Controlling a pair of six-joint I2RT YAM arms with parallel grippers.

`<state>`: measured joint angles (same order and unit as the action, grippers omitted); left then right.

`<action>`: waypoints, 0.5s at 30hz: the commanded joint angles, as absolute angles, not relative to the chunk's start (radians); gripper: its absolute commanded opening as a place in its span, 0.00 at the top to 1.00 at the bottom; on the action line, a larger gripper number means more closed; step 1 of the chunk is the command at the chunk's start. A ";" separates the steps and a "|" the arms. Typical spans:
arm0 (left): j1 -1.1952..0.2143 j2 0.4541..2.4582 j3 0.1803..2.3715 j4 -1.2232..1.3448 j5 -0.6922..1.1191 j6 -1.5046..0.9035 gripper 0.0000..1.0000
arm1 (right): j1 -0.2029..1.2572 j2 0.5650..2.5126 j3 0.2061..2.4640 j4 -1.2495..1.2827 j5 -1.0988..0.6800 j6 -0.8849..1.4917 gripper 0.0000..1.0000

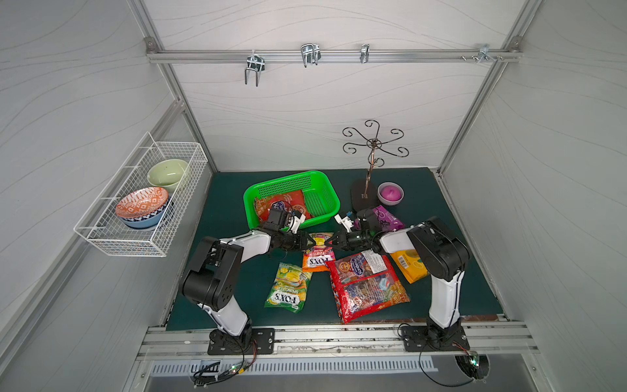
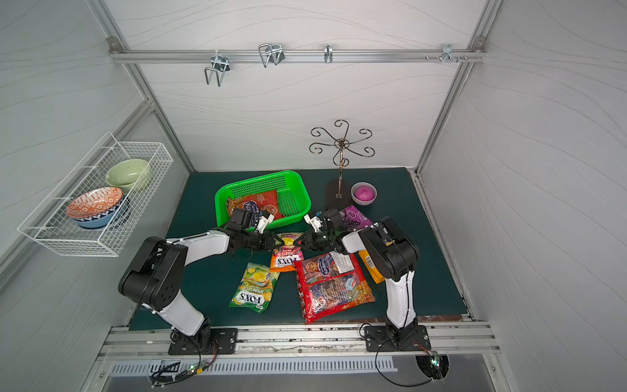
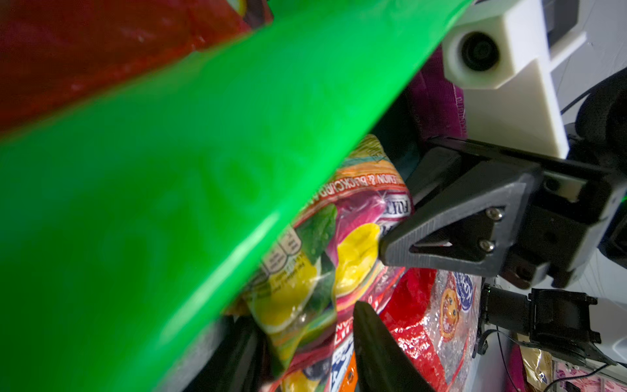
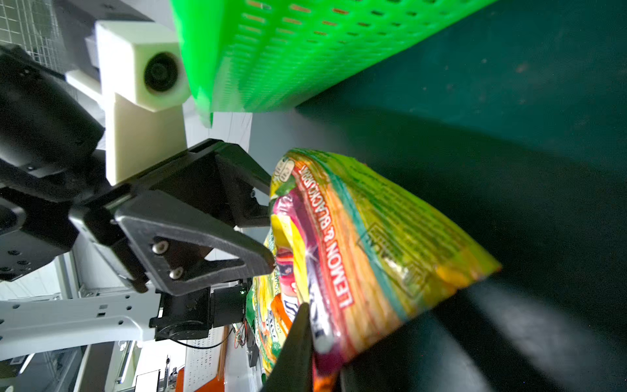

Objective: Put the candies in the basket
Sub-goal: Pick up the candy at the center of the board.

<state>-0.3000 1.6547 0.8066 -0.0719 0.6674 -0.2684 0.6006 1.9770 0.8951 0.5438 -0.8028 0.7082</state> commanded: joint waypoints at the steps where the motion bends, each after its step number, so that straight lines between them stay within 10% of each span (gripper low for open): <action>1: -0.313 1.626 0.849 -0.182 0.727 -0.215 0.53 | 0.604 1.928 0.903 0.557 -0.822 0.681 0.94; 15: -0.295 1.505 1.026 -0.633 0.703 0.076 0.36 | 0.605 1.704 1.033 0.076 -0.696 0.545 1.00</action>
<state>-0.3004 1.5578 0.9333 -0.4911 0.6666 -0.0399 0.6014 1.7763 0.9833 0.2123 -0.7097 0.5861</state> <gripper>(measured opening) 0.638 0.105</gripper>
